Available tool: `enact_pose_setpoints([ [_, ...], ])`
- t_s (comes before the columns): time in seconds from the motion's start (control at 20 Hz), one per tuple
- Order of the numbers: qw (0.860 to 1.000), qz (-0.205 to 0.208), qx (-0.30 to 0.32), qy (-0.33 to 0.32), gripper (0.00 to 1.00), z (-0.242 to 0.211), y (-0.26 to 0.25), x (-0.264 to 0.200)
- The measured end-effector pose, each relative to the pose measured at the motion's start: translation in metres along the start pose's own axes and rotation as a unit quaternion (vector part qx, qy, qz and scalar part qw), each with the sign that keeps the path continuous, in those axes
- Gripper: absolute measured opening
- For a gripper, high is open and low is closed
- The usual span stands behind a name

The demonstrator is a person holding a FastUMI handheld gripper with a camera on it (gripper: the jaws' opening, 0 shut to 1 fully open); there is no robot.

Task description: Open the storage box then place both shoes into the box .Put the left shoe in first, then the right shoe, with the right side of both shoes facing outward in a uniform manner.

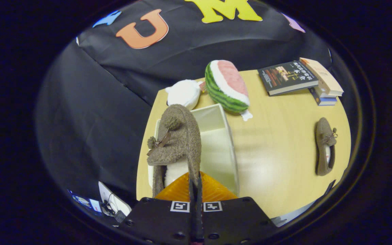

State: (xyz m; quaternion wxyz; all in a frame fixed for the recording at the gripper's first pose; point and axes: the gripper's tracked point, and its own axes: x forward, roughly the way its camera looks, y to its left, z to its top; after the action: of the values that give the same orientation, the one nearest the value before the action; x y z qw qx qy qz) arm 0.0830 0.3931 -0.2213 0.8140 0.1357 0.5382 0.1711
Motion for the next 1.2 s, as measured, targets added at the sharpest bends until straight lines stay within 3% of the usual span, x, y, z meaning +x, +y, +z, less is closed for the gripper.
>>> enact_pose_setpoints([
  [0.65, 0.994, -0.094, 0.005, 0.063, 0.00, -0.026, -0.002, 0.128],
  [0.75, 0.994, -0.077, 0.021, 0.079, 0.03, -0.037, 0.001, 0.145],
  [0.9, 0.994, -0.046, 0.041, 0.089, 0.13, -0.037, 0.001, 0.133],
  [1.2, 0.997, -0.001, -0.041, 0.070, 0.73, -0.040, 0.011, 0.082],
])
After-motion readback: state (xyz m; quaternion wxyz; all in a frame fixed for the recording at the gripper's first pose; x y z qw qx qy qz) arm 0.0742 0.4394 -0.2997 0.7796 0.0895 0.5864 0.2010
